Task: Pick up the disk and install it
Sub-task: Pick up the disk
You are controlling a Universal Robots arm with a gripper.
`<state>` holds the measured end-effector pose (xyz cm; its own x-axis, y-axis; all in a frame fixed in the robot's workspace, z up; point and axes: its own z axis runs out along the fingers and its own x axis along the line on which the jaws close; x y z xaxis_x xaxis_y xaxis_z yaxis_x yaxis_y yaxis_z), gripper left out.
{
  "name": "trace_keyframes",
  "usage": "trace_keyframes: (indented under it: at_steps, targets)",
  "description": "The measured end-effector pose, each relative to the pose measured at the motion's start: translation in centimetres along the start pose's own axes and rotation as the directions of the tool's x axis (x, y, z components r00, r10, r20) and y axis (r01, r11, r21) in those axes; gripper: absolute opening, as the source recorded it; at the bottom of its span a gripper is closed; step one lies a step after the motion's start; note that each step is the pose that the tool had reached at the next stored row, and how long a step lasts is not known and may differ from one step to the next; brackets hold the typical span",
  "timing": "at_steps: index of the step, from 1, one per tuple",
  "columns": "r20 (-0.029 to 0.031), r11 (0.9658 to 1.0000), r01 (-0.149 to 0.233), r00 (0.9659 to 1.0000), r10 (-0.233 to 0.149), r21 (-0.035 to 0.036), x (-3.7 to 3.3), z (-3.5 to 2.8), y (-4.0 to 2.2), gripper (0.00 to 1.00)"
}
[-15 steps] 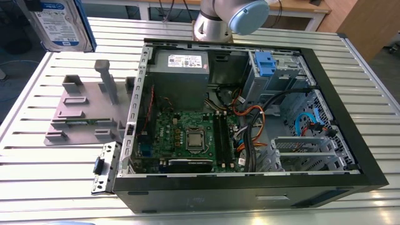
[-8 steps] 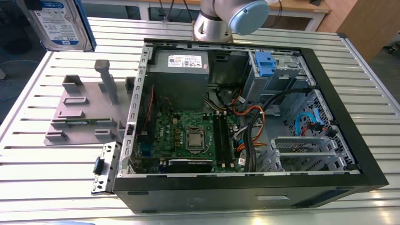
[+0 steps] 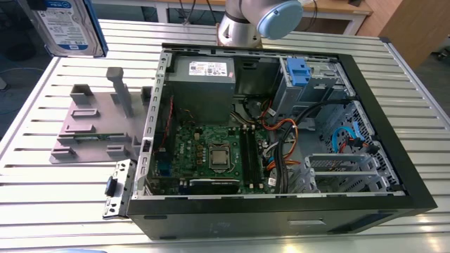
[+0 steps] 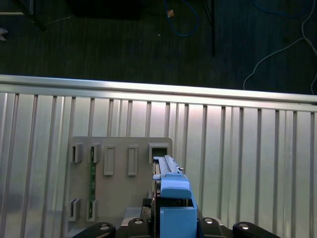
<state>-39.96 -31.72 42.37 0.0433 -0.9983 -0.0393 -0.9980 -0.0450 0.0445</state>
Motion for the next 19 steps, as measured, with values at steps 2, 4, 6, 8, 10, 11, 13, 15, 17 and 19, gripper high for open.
trace_keyframes:
  at_steps: [2, 4, 6, 8, 10, 11, 13, 15, 17, 19]
  targets:
    - [0.0, 1.0, 0.0, 1.0, 0.0, 0.0, 0.0, -0.04, 0.0, 0.37]
    - [0.0, 1.0, 0.0, 1.0, 0.0, 0.0001, 0.0, -0.08, 0.0, 0.37]
    - [0.0, 1.0, 0.0, 1.0, 0.0, 0.0, 0.0, -0.11, 0.0, 0.37]
    - [0.0, 1.0, 0.0, 1.0, 0.0, 0.0, -0.01, -0.15, 0.0, 0.37]
    - [0.0, 1.0, 0.0, 1.0, 0.0, -0.0001, -0.01, -0.2, 0.01, 0.37]
    - [0.0, 1.0, 0.0, 1.0, 0.0, 0.0, -0.01, -0.21, 0.01, 0.37]
    - [0.0, 1.0, 0.0, 1.0, 0.0, 0.0001, -0.01, -0.25, 0.01, 0.37]
    - [0.0, 1.0, 0.0, 1.0, 0.0, 0.0, -0.01, -0.29, 0.01, 0.37]
    - [-0.0004, 1.0, 0.0, 1.0, 0.0, 0.0, -0.05, -1.27, 0.05, 0.37]
    - [-0.0005, 1.0, 0.0, 1.0, 0.0, 0.0, -0.05, -1.31, 0.06, 0.37]
